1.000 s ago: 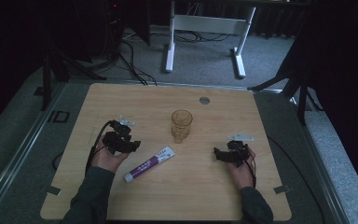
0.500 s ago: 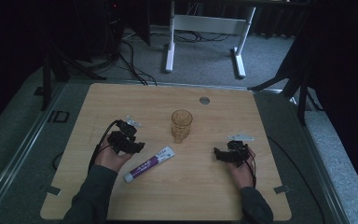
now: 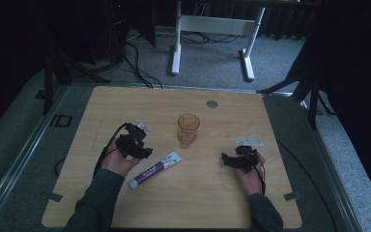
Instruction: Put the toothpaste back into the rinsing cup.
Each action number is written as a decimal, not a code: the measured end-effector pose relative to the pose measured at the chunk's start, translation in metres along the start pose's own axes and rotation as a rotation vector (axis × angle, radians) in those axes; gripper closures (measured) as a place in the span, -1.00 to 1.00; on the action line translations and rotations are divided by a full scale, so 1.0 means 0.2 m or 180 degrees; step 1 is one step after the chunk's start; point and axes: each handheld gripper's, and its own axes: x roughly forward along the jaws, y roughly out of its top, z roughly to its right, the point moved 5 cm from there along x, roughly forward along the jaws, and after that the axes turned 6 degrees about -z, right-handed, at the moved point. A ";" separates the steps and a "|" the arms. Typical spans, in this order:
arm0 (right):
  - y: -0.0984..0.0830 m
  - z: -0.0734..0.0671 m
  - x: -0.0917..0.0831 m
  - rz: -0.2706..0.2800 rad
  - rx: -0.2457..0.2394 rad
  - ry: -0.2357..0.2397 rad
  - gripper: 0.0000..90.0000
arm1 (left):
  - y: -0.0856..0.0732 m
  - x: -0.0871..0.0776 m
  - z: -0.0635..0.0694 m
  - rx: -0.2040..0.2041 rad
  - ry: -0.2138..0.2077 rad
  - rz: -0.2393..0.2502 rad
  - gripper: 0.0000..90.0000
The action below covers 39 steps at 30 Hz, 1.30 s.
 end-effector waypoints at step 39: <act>0.00 0.00 0.00 0.0000 0.0001 0.0001 -0.68 | 0.01 0.07 0.12 0.0227 0.0001 -0.0438 0.24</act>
